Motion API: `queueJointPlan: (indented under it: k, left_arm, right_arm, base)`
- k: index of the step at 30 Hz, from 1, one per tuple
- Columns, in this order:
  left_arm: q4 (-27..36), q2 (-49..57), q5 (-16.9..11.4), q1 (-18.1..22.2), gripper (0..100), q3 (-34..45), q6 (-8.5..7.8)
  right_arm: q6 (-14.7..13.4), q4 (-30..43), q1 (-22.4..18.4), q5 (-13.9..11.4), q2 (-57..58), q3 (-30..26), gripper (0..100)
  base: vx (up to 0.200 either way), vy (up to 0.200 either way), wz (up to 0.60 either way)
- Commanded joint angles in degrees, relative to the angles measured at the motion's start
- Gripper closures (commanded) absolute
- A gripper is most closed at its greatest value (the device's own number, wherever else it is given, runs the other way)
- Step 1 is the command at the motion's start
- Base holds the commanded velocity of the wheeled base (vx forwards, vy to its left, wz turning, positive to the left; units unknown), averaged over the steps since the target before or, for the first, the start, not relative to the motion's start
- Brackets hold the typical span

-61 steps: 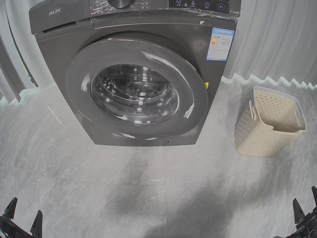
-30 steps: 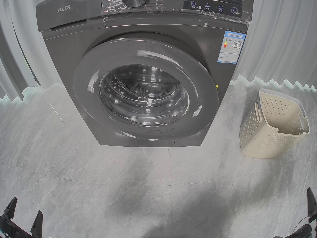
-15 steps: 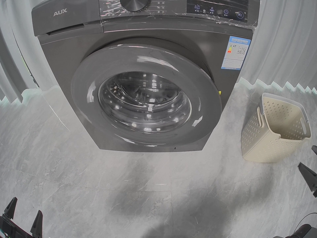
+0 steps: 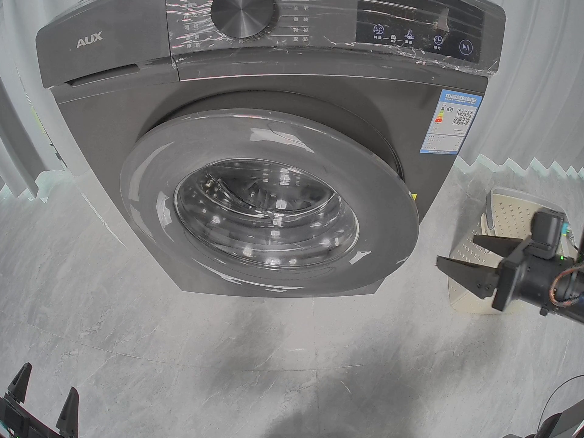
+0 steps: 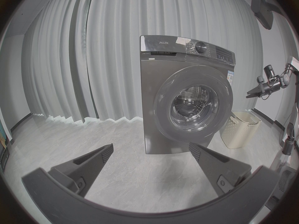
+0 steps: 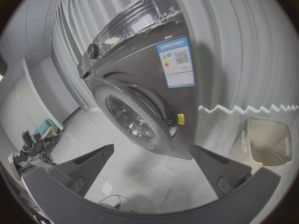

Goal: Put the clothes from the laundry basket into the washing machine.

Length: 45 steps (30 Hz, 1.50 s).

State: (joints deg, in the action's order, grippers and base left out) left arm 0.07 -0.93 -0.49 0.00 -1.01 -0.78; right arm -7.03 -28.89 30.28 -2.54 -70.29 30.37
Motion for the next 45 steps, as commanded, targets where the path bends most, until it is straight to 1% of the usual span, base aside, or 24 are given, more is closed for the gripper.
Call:
queueJointPlan:
  k: [1,5,10,15,17,20,24,25,28,29,30,33,38,45]
  left_arm:
    - [0.01,0.93,-0.04,0.00,0,1.01,-0.01]
    - [0.01,0.84,-0.13,0.00,0,1.01,-0.01]
    - [0.01,0.84,-0.22,0.00,0,1.01,0.08]
    - [0.01,0.84,-0.30,0.00,0,1.01,0.08]
    - [0.01,0.84,-0.30,0.00,0,1.01,0.08]
    - [0.01,0.84,-0.30,0.00,0,1.01,0.08]
    - [0.01,0.84,-0.30,0.00,0,1.01,0.16]
    - [0.01,0.84,-0.30,0.00,0,1.01,0.08]
    - [0.01,0.84,-0.39,0.00,0,1.01,0.16]
    - [0.01,0.84,-0.39,0.00,0,1.01,0.16]
    - [0.01,0.84,-0.48,0.00,0,1.01,0.16]
    - [0.01,0.84,-0.39,0.00,0,1.01,0.16]
    - [0.01,0.84,-0.48,0.00,0,1.01,0.16]
    - [0.01,0.84,-0.48,0.00,0,1.01,0.08]
  right_arm:
    - [-0.96,-3.89,2.94,1.57,-12.06,5.23,0]
    - [-0.88,-6.88,2.94,4.47,-16.54,7.87,0]
    - [-0.88,-9.78,2.33,6.31,-20.50,10.50,0]
    - [-1.05,-12.24,1.97,10.27,-24.46,14.55,0]
    - [-1.05,-12.94,1.71,10.97,-24.37,15.07,0]
    - [-1.05,-12.33,1.45,11.06,-24.02,14.11,0]
    - [-0.96,-12.94,2.77,10.89,-22.79,10.24,0]
    - [-0.88,-13.03,3.56,10.27,-22.52,9.36,0]
    - [-0.96,-13.12,7.34,9.92,-21.82,6.46,0]
    - [-0.96,-13.12,7.69,9.92,-21.82,6.28,0]
    - [-1.05,-13.12,8.74,9.22,-21.82,5.93,0]
    - [-1.14,-13.38,10.06,7.72,-21.91,6.55,0]
    - [-1.84,-17.87,11.38,5.79,-22.52,8.04,0]
    - [-1.84,-21.47,10.94,5.96,-25.25,12.17,0]
  base:
    - [0.000,0.000,0.00]
    - [0.000,0.000,0.00]
    - [0.000,0.000,0.00]
    - [0.000,0.000,0.00]
    - [0.000,0.000,0.00]
    - [0.000,0.000,0.00]
    - [0.000,0.000,0.00]
    - [0.000,0.000,0.00]
    - [0.000,0.000,0.00]
    - [0.000,0.000,0.00]
    - [0.000,0.000,0.00]
    - [0.067,0.000,0.00]
    - [0.200,0.000,0.00]
    - [0.171,0.000,0.00]
